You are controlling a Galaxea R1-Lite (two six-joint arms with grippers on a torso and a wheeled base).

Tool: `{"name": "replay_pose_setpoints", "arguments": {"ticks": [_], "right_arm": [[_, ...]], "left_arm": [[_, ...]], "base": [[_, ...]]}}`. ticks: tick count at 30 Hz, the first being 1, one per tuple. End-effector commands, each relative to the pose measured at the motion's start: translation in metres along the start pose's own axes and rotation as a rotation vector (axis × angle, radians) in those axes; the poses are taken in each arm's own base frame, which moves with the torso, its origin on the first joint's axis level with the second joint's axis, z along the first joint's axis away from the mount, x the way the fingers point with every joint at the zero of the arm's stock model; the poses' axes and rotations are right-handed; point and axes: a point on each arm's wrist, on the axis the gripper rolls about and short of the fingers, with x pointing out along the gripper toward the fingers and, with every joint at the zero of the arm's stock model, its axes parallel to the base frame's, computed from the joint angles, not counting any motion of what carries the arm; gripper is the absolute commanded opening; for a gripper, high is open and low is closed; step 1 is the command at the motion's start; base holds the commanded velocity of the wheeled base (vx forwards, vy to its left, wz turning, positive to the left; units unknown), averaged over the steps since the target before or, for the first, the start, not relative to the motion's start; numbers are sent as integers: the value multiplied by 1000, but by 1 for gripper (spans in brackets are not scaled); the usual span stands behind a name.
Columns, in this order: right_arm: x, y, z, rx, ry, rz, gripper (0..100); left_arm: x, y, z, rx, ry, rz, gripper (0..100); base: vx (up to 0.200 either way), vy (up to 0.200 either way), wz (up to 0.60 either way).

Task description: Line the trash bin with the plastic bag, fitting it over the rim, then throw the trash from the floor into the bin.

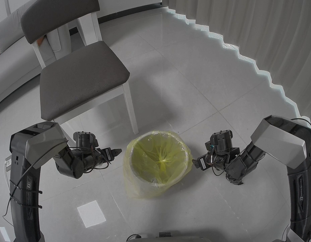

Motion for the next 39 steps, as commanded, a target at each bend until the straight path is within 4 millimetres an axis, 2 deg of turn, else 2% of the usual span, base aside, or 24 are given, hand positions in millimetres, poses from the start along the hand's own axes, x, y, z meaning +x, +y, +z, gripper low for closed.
{"name": "replay_pose_setpoints", "arguments": {"ticks": [1,7,10,13,16,22,23,24,29,34,39], "right_arm": [[17,15,-7,-23,14,21,100],[43,17,-20,-27,30,16,100],[44,14,-22,-20,36,11,100],[43,7,-23,-13,42,-1,100],[38,0,-17,-3,30,-12,100],[10,-27,5,28,-5,-52,100],[10,-27,5,28,-5,-52,100],[0,-37,9,39,-5,-68,100],[-19,-59,8,59,4,-105,100],[-22,-70,-2,53,42,-123,100],[-16,-80,-12,62,71,-143,100]], "left_arm": [[0,-4,-16,19,39,-1,100],[-17,-9,-15,58,41,-2,100],[-22,-12,-16,90,47,-9,100],[-18,-19,-20,103,56,-20,100],[-11,-24,-26,112,75,-30,100],[9,-29,-38,126,112,-12,100],[9,-29,-38,126,112,-12,100],[17,-28,-39,126,121,2,100],[30,-30,-39,128,131,-1,100],[27,-23,-39,118,134,15,100],[8,-8,-34,93,130,49,100]], "base": [[0,0,0],[0,0,0],[0,0,0],[0,0,0],[0,0,0],[0,0,0],[0,0,0],[0,0,0],[0,0,0],[0,0,0],[0,0,0]]}}
